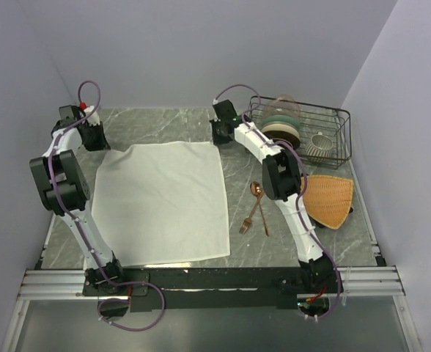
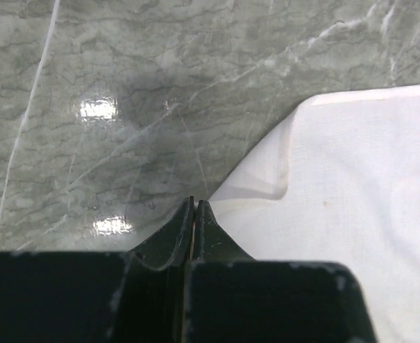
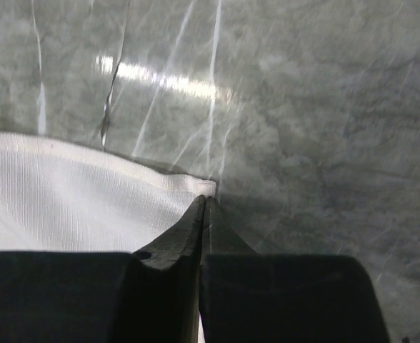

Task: Fold the napkin into a case and place the utensils inside
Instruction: Pick up the flattened napkin from the center of the board, then fold and flatten the napkin at the center of the board.

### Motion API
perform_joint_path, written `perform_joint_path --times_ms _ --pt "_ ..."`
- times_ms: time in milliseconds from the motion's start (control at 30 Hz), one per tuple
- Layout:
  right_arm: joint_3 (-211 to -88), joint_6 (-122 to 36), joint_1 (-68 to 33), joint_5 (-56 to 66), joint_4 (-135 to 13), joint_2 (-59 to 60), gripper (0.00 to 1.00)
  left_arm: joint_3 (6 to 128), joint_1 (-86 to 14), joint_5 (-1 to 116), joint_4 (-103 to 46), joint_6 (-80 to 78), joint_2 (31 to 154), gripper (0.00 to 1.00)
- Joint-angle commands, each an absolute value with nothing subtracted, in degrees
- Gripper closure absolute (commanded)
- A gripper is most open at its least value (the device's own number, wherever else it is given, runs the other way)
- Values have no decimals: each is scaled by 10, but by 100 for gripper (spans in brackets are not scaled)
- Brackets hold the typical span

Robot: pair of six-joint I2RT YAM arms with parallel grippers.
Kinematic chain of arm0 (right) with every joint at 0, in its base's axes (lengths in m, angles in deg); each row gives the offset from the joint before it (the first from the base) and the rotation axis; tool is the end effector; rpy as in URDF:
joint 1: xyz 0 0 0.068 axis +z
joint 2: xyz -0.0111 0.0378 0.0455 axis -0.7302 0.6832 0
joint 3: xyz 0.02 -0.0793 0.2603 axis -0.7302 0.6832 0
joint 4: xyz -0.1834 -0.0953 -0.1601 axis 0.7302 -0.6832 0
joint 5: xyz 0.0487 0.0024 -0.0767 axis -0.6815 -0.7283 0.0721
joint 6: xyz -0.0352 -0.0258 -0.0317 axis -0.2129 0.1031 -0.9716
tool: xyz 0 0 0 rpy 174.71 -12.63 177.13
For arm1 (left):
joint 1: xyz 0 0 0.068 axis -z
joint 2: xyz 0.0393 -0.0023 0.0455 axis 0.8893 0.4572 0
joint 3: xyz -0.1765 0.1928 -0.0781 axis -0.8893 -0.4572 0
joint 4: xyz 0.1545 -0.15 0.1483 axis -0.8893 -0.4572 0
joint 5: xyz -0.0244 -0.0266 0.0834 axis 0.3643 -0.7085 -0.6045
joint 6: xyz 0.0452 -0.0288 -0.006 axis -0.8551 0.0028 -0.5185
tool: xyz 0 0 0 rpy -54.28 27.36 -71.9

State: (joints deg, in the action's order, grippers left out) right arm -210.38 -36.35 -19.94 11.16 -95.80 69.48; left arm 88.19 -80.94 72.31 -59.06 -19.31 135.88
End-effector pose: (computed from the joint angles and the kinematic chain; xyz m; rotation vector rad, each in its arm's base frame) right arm 0.5096 0.2606 0.1647 -0.3024 2.4396 0.3559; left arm 0.4381 0.1290 0.2077 -0.0799 2.4332 -0.3098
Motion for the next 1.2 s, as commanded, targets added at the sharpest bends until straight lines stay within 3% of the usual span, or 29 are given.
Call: perform_joint_path --times_ms 0,400,633,800,933,1167 --pt "-2058 -395 -189 88 -928 596 100 878 -808 751 -561 -199 1304 99" --pt "-1928 -425 -191 19 -905 444 100 861 -830 823 -663 -333 1219 99" --pt "-1717 -431 -182 -93 -929 314 100 770 -876 841 -820 -484 1133 99" --pt "-1602 -438 -143 -107 -932 282 100 671 -887 785 -855 -547 1089 99" --pt "-1621 -431 -137 -73 -948 352 100 622 -873 751 -810 -510 1111 99" --pt "-1766 -441 -149 19 -1007 445 100 647 -842 700 -754 -433 1221 99"
